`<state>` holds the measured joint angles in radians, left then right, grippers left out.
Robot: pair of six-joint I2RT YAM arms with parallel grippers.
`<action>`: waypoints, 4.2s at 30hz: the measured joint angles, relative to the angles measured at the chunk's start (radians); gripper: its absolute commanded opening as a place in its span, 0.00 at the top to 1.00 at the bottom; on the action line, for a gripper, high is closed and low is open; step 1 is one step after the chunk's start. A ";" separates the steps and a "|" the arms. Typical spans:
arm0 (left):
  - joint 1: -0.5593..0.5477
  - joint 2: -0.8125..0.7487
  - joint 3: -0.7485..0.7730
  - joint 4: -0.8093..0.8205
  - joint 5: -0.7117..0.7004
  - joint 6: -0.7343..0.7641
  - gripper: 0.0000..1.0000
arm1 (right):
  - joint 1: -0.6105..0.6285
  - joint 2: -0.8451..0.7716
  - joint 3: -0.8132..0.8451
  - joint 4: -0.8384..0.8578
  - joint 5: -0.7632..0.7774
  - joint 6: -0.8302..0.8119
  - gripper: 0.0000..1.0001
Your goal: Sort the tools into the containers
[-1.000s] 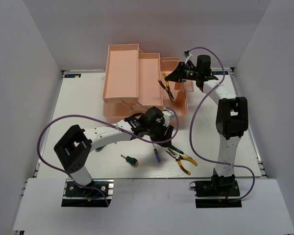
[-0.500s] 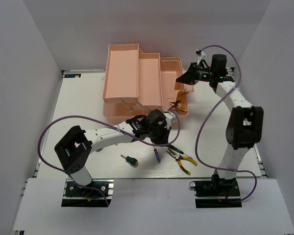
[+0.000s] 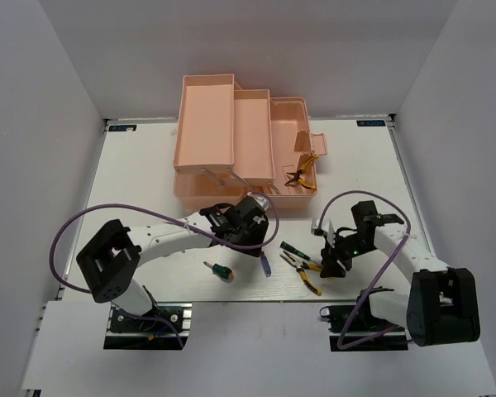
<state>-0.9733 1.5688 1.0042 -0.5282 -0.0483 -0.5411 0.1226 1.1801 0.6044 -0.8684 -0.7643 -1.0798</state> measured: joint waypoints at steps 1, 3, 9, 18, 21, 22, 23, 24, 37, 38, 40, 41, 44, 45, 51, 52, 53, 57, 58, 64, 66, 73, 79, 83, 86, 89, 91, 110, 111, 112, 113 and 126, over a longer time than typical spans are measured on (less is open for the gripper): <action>0.000 -0.008 0.000 -0.004 -0.006 -0.005 0.34 | 0.010 -0.003 -0.027 0.007 0.023 -0.002 0.46; 0.000 -0.027 0.000 -0.012 -0.020 -0.014 0.34 | 0.029 -0.005 -0.061 0.037 0.068 -0.001 0.46; 0.000 -0.080 -0.002 -0.034 -0.053 -0.040 0.34 | 0.059 -0.012 -0.111 0.151 0.135 0.014 0.47; 0.000 -0.192 -0.030 -0.076 -0.095 -0.077 0.34 | 0.115 -0.009 -0.111 0.246 0.189 0.064 0.57; 0.000 -0.212 -0.030 -0.100 -0.109 -0.092 0.34 | 0.141 -0.018 -0.111 0.259 0.223 0.076 0.58; 0.000 -0.219 -0.031 -0.107 -0.115 -0.097 0.34 | 0.150 -0.023 -0.113 0.263 0.238 0.078 0.58; 0.000 -0.227 -0.034 -0.116 -0.121 -0.104 0.34 | 0.161 -0.032 -0.117 0.272 0.253 0.079 0.58; -0.002 -0.235 -0.038 -0.126 -0.127 -0.111 0.34 | 0.168 -0.043 -0.123 0.281 0.267 0.079 0.58; -0.013 -0.352 -0.128 -0.193 -0.151 -0.186 0.34 | 0.200 -0.151 -0.184 0.329 0.397 0.097 0.92; -0.013 -0.353 -0.128 -0.195 -0.151 -0.191 0.34 | 0.200 -0.152 -0.182 0.330 0.404 0.098 0.98; -0.013 -0.351 -0.128 -0.200 -0.152 -0.196 0.34 | 0.200 -0.152 -0.174 0.322 0.418 0.103 1.00; -0.013 -0.350 -0.128 -0.203 -0.153 -0.200 0.34 | 0.199 -0.154 -0.172 0.317 0.424 0.103 1.00; -0.013 -0.348 -0.128 -0.209 -0.155 -0.211 0.34 | 0.194 -0.179 -0.167 0.278 0.449 0.103 1.00; -0.013 -0.347 -0.128 -0.211 -0.155 -0.216 0.34 | 0.192 -0.191 -0.167 0.256 0.455 0.101 1.00; -0.013 -0.346 -0.130 -0.214 -0.155 -0.240 0.34 | 0.180 -0.304 -0.161 0.052 0.425 0.051 1.00; -0.013 -0.346 -0.131 -0.216 -0.155 -0.243 0.34 | 0.179 -0.320 -0.154 0.022 0.414 0.044 1.00; -0.013 -0.346 -0.133 -0.216 -0.155 -0.246 0.34 | 0.179 -0.333 -0.146 -0.001 0.402 0.039 1.00; -0.013 -0.346 -0.147 -0.223 -0.154 -0.253 0.34 | 0.179 -0.353 -0.072 -0.050 0.346 0.058 1.00; -0.013 -0.346 -0.149 -0.223 -0.154 -0.253 0.34 | 0.178 -0.351 -0.040 -0.046 0.331 0.073 1.00; -0.013 -0.323 -0.154 -0.193 -0.148 -0.241 0.34 | 0.176 -0.256 0.172 0.116 0.289 0.244 1.00; -0.013 -0.301 -0.154 -0.185 -0.146 -0.233 0.34 | 0.172 -0.206 0.226 0.196 0.307 0.303 1.00; -0.013 -0.270 -0.154 -0.151 -0.127 -0.218 0.34 | 0.151 0.000 0.398 0.420 0.471 0.473 1.00; -0.013 -0.268 -0.154 -0.136 -0.122 -0.211 0.34 | 0.132 0.146 0.515 0.537 0.575 0.553 1.00; -0.013 -0.258 -0.153 -0.126 -0.120 -0.203 0.34 | 0.129 0.256 0.598 0.572 0.605 0.576 1.00; -0.013 -0.231 -0.143 -0.123 -0.117 -0.196 0.34 | 0.130 0.322 0.628 0.587 0.608 0.578 0.83; -0.013 -0.203 -0.129 -0.120 -0.114 -0.188 0.34 | 0.131 0.396 0.672 0.580 0.600 0.589 0.53; -0.013 -0.194 -0.121 -0.117 -0.112 -0.180 0.34 | 0.131 0.440 0.710 0.580 0.581 0.602 0.45; -0.013 -0.149 -0.100 -0.103 -0.092 -0.147 0.34 | 0.081 0.529 0.813 0.550 0.599 0.599 1.00; -0.013 -0.149 -0.100 -0.103 -0.092 -0.146 0.34 | 0.080 0.544 0.821 0.535 0.600 0.594 1.00; -0.013 -0.149 -0.099 -0.101 -0.092 -0.146 0.34 | 0.080 0.561 0.829 0.518 0.600 0.586 1.00; -0.013 -0.149 -0.099 -0.099 -0.090 -0.145 0.34 | 0.080 0.577 0.835 0.502 0.598 0.577 1.00; -0.012 -0.137 -0.089 -0.093 -0.082 -0.139 0.34 | 0.081 0.641 0.900 0.367 0.511 0.554 1.00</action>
<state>-0.9852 1.4322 0.9150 -0.6209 -0.1303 -0.6800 0.2039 1.8214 1.5040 -0.5018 -0.2535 -0.5262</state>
